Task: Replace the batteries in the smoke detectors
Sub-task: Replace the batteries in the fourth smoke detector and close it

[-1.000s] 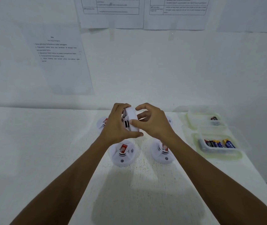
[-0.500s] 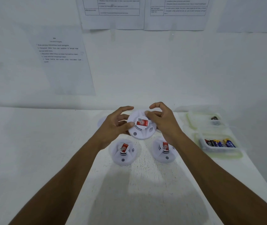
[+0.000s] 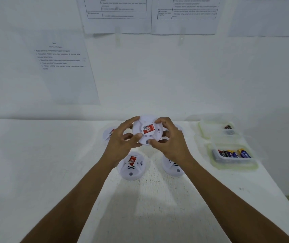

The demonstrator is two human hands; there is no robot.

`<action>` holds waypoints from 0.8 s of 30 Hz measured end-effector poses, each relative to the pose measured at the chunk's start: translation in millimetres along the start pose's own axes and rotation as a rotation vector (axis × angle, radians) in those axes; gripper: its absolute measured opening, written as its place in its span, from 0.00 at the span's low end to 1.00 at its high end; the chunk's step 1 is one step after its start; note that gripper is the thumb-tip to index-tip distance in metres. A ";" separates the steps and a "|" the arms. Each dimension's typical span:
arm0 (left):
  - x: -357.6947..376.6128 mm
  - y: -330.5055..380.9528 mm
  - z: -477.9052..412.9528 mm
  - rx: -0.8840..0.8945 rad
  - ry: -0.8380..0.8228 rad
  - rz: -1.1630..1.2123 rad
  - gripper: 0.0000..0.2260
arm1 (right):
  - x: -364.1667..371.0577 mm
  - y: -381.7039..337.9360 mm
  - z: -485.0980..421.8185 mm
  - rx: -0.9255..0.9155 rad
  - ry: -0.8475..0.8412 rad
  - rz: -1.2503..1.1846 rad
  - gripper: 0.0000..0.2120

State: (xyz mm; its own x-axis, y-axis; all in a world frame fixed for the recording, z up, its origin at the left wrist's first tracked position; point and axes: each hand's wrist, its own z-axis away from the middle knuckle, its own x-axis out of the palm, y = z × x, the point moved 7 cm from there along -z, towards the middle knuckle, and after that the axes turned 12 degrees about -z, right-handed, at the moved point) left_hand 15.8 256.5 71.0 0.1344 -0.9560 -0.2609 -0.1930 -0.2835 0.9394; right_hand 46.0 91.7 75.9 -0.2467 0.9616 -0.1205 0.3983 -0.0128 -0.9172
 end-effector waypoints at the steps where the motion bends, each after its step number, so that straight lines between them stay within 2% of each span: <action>1: -0.5 0.2 -0.1 0.010 0.010 -0.022 0.20 | 0.7 -0.1 -0.2 -0.005 0.003 0.013 0.25; 8: -5.1 -5.7 -2.4 0.016 0.040 -0.085 0.21 | 3.9 -2.4 -2.0 -0.027 -0.002 0.050 0.26; 24: -2.6 -7.2 -4.7 0.013 0.026 -0.011 0.19 | 4.4 -5.1 -6.8 -0.023 0.002 0.079 0.26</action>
State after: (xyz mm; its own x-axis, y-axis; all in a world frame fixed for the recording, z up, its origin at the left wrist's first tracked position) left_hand 21.4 261.4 65.9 0.1621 -0.9505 -0.2650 -0.2039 -0.2950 0.9335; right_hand 48.9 97.9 82.6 -0.2121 0.9583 -0.1918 0.4367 -0.0826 -0.8958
